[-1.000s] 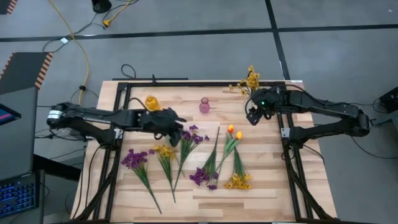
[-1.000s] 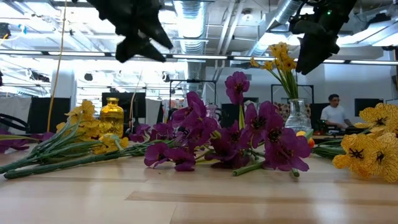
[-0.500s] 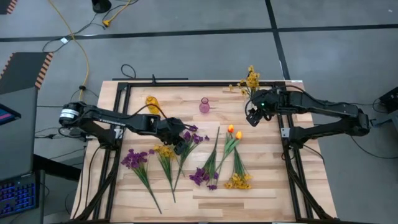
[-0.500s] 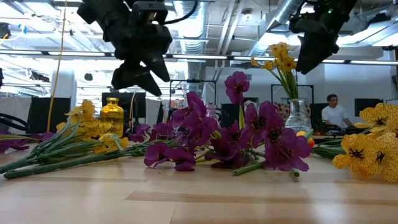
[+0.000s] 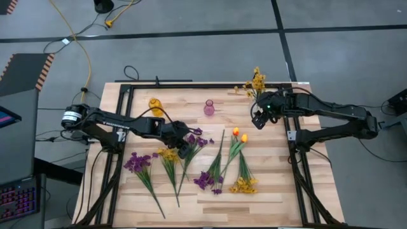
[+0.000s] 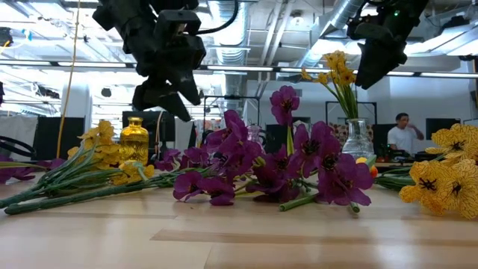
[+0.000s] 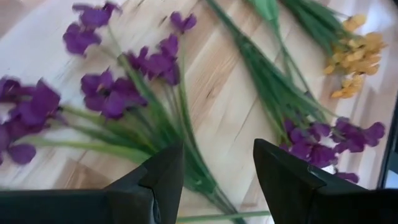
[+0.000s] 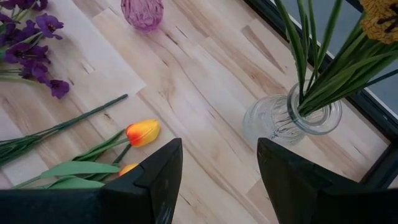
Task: Sort flowers into vase by color
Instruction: Put the top violet flowers into the violet vase
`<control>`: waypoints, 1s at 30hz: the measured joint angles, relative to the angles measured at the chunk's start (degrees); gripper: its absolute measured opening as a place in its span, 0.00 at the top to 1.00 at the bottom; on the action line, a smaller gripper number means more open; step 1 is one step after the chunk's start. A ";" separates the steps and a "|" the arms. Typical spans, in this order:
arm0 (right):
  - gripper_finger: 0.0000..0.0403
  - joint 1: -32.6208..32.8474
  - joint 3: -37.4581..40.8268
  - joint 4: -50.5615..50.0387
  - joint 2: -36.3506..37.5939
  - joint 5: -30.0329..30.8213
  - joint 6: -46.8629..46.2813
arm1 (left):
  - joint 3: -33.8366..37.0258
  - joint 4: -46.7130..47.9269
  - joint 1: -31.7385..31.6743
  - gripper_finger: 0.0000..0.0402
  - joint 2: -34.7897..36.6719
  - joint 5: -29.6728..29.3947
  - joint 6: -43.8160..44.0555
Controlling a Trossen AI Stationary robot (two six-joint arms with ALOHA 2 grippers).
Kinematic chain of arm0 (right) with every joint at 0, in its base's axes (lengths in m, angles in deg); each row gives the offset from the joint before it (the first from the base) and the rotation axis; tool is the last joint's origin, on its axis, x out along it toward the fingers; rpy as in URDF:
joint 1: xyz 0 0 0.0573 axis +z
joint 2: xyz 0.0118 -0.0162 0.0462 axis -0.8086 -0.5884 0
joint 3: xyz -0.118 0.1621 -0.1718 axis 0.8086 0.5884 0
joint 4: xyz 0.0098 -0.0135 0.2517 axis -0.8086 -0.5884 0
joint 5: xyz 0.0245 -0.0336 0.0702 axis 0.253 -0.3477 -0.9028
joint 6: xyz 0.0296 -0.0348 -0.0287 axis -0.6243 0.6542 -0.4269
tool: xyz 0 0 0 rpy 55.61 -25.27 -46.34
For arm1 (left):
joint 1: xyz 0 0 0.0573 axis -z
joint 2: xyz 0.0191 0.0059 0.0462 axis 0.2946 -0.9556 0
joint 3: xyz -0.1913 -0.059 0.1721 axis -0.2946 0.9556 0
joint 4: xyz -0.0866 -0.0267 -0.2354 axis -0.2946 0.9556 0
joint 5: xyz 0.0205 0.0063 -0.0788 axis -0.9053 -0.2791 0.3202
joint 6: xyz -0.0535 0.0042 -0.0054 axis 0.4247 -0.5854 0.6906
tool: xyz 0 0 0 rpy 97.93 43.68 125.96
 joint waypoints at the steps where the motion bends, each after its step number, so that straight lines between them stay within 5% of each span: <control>1: 0.42 0.00 0.00 0.00 0.00 -0.01 -0.01 | 0.00 0.58 -0.04 0.54 0.00 -0.04 0.59; 13: 0.42 0.00 0.00 0.00 0.00 -0.01 -0.04 | -0.02 5.73 -0.06 0.30 -1.41 -2.91 6.91; 30: 0.42 -0.02 0.02 -0.29 0.02 -0.05 -0.04 | -0.02 -1.22 -0.06 0.29 -14.59 4.09 6.95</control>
